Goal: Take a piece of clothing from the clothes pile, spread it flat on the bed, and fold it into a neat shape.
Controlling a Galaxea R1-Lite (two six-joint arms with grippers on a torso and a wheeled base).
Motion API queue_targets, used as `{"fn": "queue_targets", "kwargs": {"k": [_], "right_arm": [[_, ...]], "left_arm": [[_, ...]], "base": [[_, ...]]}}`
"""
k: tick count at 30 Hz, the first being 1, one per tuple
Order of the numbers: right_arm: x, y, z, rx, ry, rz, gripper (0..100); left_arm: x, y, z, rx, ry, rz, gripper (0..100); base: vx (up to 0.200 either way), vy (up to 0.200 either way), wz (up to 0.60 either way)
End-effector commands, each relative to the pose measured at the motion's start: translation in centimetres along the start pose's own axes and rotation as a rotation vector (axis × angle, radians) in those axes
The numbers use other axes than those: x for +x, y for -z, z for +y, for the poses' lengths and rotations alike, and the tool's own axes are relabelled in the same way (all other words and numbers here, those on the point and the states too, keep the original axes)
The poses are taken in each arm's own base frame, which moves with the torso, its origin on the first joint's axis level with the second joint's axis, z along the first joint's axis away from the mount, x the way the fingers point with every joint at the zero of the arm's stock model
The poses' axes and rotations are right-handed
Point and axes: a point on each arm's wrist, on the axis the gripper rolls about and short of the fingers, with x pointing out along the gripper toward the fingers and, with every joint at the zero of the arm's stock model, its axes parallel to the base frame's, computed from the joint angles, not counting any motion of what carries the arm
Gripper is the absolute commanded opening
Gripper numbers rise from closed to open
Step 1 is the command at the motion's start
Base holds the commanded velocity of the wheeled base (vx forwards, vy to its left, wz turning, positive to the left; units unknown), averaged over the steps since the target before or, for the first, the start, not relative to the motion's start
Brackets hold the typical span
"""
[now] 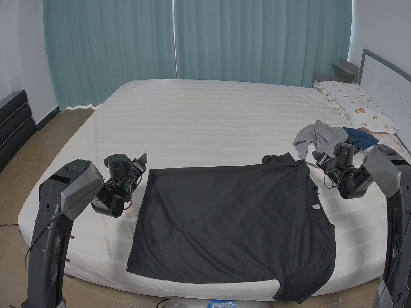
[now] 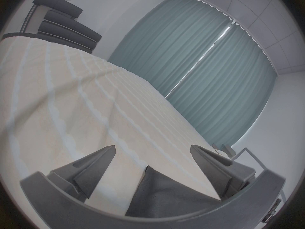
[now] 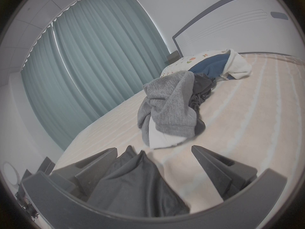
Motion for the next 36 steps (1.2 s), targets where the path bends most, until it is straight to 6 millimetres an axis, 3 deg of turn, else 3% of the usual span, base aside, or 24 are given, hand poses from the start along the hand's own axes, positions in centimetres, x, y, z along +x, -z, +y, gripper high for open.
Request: {"fn": "queue_targets", "kwargs": {"k": [1,2,3,4,5,7,9,10,15,23,27,36], "right_arm": [[-12.0,-4.6,0.7,0.078,-0.158,0.049,100],[-13.4,-4.4,0.7,0.082,-0.176,0.074,100],[-13.4,-4.4,0.7,0.082,-0.176,0.074,100],[-15.5,-4.0,0.3,0.083,-0.187,0.115,100],[-15.8,-3.9,0.2,0.083,-0.188,0.123,100],[-18.3,-3.2,-0.5,0.089,-0.18,0.178,100],[-18.4,-3.1,-0.6,0.089,-0.18,0.181,100],[-20.1,-2.6,-1.2,0.12,-0.174,0.231,100],[-22.5,-0.7,-2.6,0.169,-0.144,0.347,100],[-25.9,1.9,-4.8,0.253,-0.151,0.573,100],[-26.1,2.6,-5.6,0.275,-0.154,0.63,100],[-26.3,3.6,-6.3,0.293,-0.161,0.658,100]], "left_arm": [[-5.7,-4.8,-3.2,-0.069,0.017,-0.001,100],[-6.1,-4.1,-3.6,-0.063,0.022,0.024,100],[-6.1,-4.1,-3.6,-0.063,0.022,0.024,100],[-6.8,-3.6,-4.5,-0.056,0.033,0.036,100],[-6.9,-3.6,-4.6,-0.056,0.032,0.037,100],[-8.7,-3.3,-4.2,-0.052,-0.001,0.073,100],[-8.9,-3.3,-4.2,-0.053,-0.003,0.075,100],[-11.8,-3.5,-3.8,-0.064,-0.03,0.118,100],[-17.8,-2.4,-3.6,-0.064,-0.038,0.202,100],[-24.1,1.3,-1.9,-0.046,-0.044,0.348,100],[-26.0,2.7,-1.5,-0.084,-0.046,0.422,100],[-26.3,3.9,0.0,-0.093,-0.068,0.501,100]], "base": [[0.0,0.0,0.0],[0.0,0.0,0.0],[0.0,0.0,0.0],[0.0,0.0,0.0],[0.0,0.0,0.0],[0.0,0.0,0.0],[0.0,0.0,0.0],[0.0,0.0,0.0],[0.0,0.0,0.0],[0.0,0.0,0.0],[-0.05,0.0,0.0],[-0.178,0.0,0.0]]}}
